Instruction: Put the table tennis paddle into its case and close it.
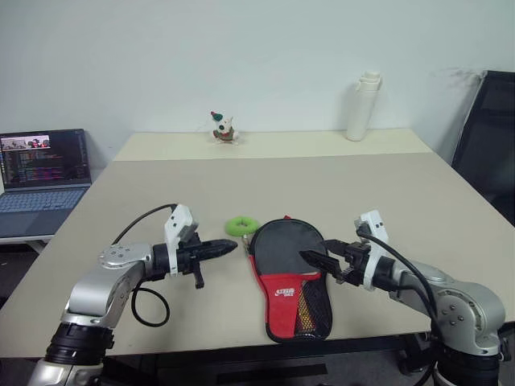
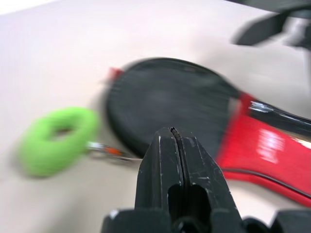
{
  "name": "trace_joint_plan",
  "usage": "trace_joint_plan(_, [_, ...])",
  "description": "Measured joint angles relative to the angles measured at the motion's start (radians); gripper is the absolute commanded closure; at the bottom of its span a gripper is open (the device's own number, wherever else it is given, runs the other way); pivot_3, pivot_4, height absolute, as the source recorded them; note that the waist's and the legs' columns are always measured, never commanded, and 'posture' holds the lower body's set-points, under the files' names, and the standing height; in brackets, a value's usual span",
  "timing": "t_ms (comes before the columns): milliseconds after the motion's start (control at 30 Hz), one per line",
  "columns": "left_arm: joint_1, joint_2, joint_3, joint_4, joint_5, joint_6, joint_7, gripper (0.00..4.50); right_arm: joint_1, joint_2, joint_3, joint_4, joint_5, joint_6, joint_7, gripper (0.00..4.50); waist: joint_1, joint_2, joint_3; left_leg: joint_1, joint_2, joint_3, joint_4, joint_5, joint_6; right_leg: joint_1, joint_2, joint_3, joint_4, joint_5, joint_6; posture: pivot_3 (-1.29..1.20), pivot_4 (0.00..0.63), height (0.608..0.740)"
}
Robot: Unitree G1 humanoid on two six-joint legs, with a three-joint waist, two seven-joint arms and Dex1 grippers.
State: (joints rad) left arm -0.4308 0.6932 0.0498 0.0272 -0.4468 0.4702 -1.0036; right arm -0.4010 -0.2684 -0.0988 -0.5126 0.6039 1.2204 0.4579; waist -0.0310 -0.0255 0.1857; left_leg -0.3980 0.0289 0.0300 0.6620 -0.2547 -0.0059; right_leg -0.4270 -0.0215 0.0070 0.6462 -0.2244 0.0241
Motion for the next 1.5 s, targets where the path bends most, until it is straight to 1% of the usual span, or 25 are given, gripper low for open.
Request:
trace_joint_plan(33, [-0.020, -0.004, -0.002, 0.029, 0.019, -0.010, 0.016, 3.95, -0.014, -0.005, 0.048, 0.033, -0.030, -0.049, 0.000, 0.00, 0.000, 0.000, 0.000, 0.000, 0.000, 0.000, 0.000, 0.000, 0.000, 0.000, 0.000, 0.000, 0.000, 0.000, 0.000, 0.00, 0.150, 0.740])
trace_joint_plan(133, [-0.066, -0.018, -0.006, 0.106, 0.077, -0.051, 0.059, 2.90, -0.044, 0.002, 0.125, 0.124, -0.084, -0.145, -0.003, 0.00, 0.001, 0.000, 0.000, 0.000, -0.001, 0.000, 0.000, 0.000, 0.000, 0.000, 0.000, 0.000, 0.000, 0.000, 0.000, 0.00, 0.150, 0.740])
trace_joint_plan(167, [-0.084, -0.028, -0.010, 0.136, 0.098, -0.066, 0.074, 2.47, -0.051, 0.004, 0.136, 0.145, -0.097, -0.170, -0.003, 0.00, 0.002, 0.000, 0.000, -0.001, -0.001, 0.000, 0.000, 0.000, 0.000, 0.000, 0.000, 0.000, 0.000, 0.000, 0.000, 0.00, 0.150, 0.740])
trace_joint_plan(200, [-0.098, -0.036, -0.018, 0.162, 0.118, -0.077, 0.086, 2.17, -0.058, 0.008, 0.145, 0.160, -0.109, -0.191, -0.003, 0.00, 0.002, 0.000, 0.000, -0.001, 0.000, 0.000, 0.000, 0.000, 0.000, 0.000, 0.000, 0.000, -0.001, 0.000, 0.000, 0.00, 0.150, 0.740])
trace_joint_plan(267, [-0.133, -0.058, -0.038, 0.221, 0.155, -0.099, 0.106, 1.40, -0.064, 0.011, 0.164, 0.177, -0.118, -0.223, -0.003, 0.00, 0.003, 0.000, 0.000, -0.001, 0.000, 0.000, 0.000, 0.000, 0.000, 0.000, -0.001, -0.001, -0.001, 0.001, -0.002, 0.00, 0.150, 0.740])
trace_joint_plan(400, [-0.224, -0.120, -0.065, 0.361, 0.208, -0.114, 0.148, 0.01, -0.066, 0.020, 0.202, 0.203, -0.132, -0.263, -0.003, 0.00, 0.006, -0.001, 0.000, -0.002, -0.001, -0.001, 0.001, 0.000, 0.000, 0.000, -0.001, -0.002, -0.001, 0.001, -0.001, 0.00, 0.150, 0.740])
trace_joint_plan(533, [-0.342, -0.178, -0.082, 0.556, 0.262, -0.137, 0.211, 0.01, -0.062, 0.030, 0.224, 0.221, -0.153, -0.285, -0.008, 0.00, 0.005, -0.001, -0.001, -0.002, -0.002, -0.001, 0.001, 0.000, 0.000, 0.000, -0.001, -0.005, 0.000, 0.001, -0.001, 0.00, 0.150, 0.740])
trace_joint_plan(633, [-0.428, -0.215, -0.100, 0.729, 0.302, -0.178, 0.205, 0.01, -0.059, 0.039, 0.233, 0.231, -0.157, -0.296, -0.020, 0.00, 0.004, -0.001, -0.001, -0.002, -0.002, 0.000, 0.001, 0.000, 0.000, 0.000, 0.000, -0.006, 0.000, 0.003, -0.005, 0.00, 0.150, 0.740])
trace_joint_plan(800, [-0.519, -0.258, -0.135, 0.952, 0.371, -0.265, 0.185, 0.01, -0.058, 0.047, 0.238, 0.235, -0.164, -0.302, -0.037, 0.00, 0.002, -0.001, -0.001, -0.002, -0.002, 0.000, 0.001, 0.000, 0.000, 0.000, 0.000, -0.008, 0.000, 0.003, -0.005, 0.00, 0.150, 0.740])
trace_joint_plan(933, [-0.562, -0.260, -0.150, 1.034, 0.405, -0.318, 0.148, 0.01, -0.058, 0.052, 0.238, 0.235, -0.172, -0.308, -0.052, 0.00, 0.002, -0.002, -0.001, -0.002, -0.002, 0.000, 0.001, 0.000, 0.000, 0.000, 0.000, -0.008, 0.000, 0.003, -0.005, 0.00, 0.150, 0.740])
trace_joint_plan(1067, [-0.560, -0.256, -0.161, 1.044, 0.423, -0.340, 0.084, 0.01, -0.055, 0.057, 0.238, 0.235, -0.181, -0.312, -0.067, 0.00, 0.003, -0.002, -0.001, -0.002, -0.002, 0.000, 0.001, 0.000, 0.000, 0.000, 0.000, -0.008, 0.000, 0.003, -0.005, 0.00, 0.150, 0.740])
trace_joint_plan(1167, [-0.550, -0.253, -0.158, 1.041, 0.425, -0.348, 0.072, 0.60, -0.051, 0.061, 0.239, 0.235, -0.186, -0.314, -0.072, 0.00, 0.002, -0.002, -0.001, -0.002, -0.001, -0.001, 0.001, 0.000, 0.000, 0.000, 0.000, -0.008, 0.000, 0.003, -0.005, 0.00, 0.150, 0.740])
trace_joint_plan(1200, [-0.543, -0.250, -0.154, 1.038, 0.425, -0.348, 0.072, 0.89, -0.051, 0.062, 0.239, 0.235, -0.188, -0.316, -0.073, 0.00, 0.002, -0.002, -0.001, -0.002, -0.001, -0.001, 0.001, 0.000, 0.000, 0.000, 0.000, -0.008, 0.000, 0.003, -0.005, 0.00, 0.150, 0.740])
trace_joint_plan(1367, [-0.507, -0.241, -0.133, 0.996, 0.421, -0.343, 0.072, 2.63, -0.054, 0.062, 0.241, 0.241, -0.203, -0.341, -0.073, 0.00, 0.001, -0.002, -0.002, -0.001, -0.001, -0.001, 0.001, 0.000, 0.000, 0.000, 0.000, -0.008, 0.000, 0.003, -0.005, 0.00, 0.150, 0.740])
trace_joint_plan(1500, [-0.477, -0.240, -0.121, 0.958, 0.417, -0.330, 0.069, 4.00, -0.078, 0.059, 0.264, 0.292, -0.253, -0.393, -0.073, 0.00, 0.001, -0.003, -0.002, 0.000, -0.001, -0.001, 0.001, 0.000, 0.000, 0.001, -0.001, -0.007, 0.001, 0.003, -0.005, 0.00, 0.150, 0.740])
